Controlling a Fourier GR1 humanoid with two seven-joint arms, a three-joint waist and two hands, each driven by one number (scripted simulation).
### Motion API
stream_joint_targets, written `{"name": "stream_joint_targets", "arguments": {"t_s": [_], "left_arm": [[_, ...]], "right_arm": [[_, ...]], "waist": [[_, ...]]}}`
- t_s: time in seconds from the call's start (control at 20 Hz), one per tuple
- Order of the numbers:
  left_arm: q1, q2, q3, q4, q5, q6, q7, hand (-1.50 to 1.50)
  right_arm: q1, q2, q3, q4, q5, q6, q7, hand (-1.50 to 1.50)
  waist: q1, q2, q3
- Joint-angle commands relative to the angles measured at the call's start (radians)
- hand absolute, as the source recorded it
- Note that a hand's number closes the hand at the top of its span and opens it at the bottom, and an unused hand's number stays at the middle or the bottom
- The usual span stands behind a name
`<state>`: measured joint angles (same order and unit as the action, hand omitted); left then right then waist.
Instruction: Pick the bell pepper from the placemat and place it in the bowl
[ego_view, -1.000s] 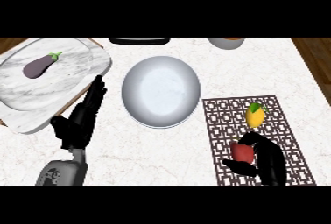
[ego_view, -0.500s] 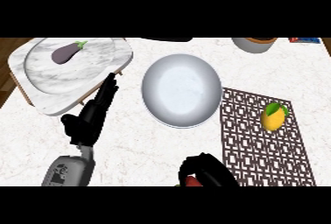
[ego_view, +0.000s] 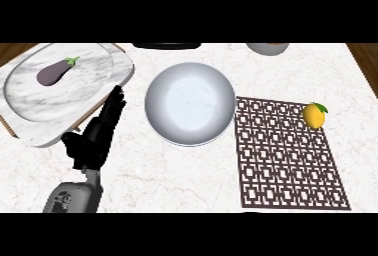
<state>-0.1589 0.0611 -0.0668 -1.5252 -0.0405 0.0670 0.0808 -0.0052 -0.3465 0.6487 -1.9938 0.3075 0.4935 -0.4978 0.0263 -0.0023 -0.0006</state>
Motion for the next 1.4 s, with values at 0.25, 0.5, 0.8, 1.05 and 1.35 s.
{"name": "stream_joint_targets", "arguments": {"t_s": [0.25,0.5,0.8,1.05,1.35], "left_arm": [[-0.040,0.010,0.035,0.081,0.004,-0.011,-0.044,0.00],[-0.008,0.002,0.015,0.017,-0.014,0.008,-0.004,0.00],[0.069,-0.012,-0.009,-0.061,-0.015,0.004,-0.004,0.00],[0.016,0.010,0.032,0.013,-0.003,-0.013,-0.032,0.00],[0.003,-0.002,0.009,-0.010,-0.017,-0.010,-0.002,0.00]], "right_arm": [[-0.138,-0.096,-0.322,-0.330,-0.443,0.179,0.356,1.50],[-0.374,-0.109,-0.437,-0.304,-0.733,0.079,0.637,1.50],[-0.659,0.012,-0.384,-0.143,-0.676,-0.049,0.840,1.50],[-0.824,0.054,-0.369,0.004,-0.467,-0.048,0.829,1.50],[-0.901,0.110,-0.302,0.270,-0.145,-0.066,0.608,1.50]], "waist": [[-0.033,0.004,-0.002],[-0.019,0.003,-0.003],[-0.016,0.001,-0.001],[-0.014,0.003,-0.001],[-0.005,0.007,0.000]]}}
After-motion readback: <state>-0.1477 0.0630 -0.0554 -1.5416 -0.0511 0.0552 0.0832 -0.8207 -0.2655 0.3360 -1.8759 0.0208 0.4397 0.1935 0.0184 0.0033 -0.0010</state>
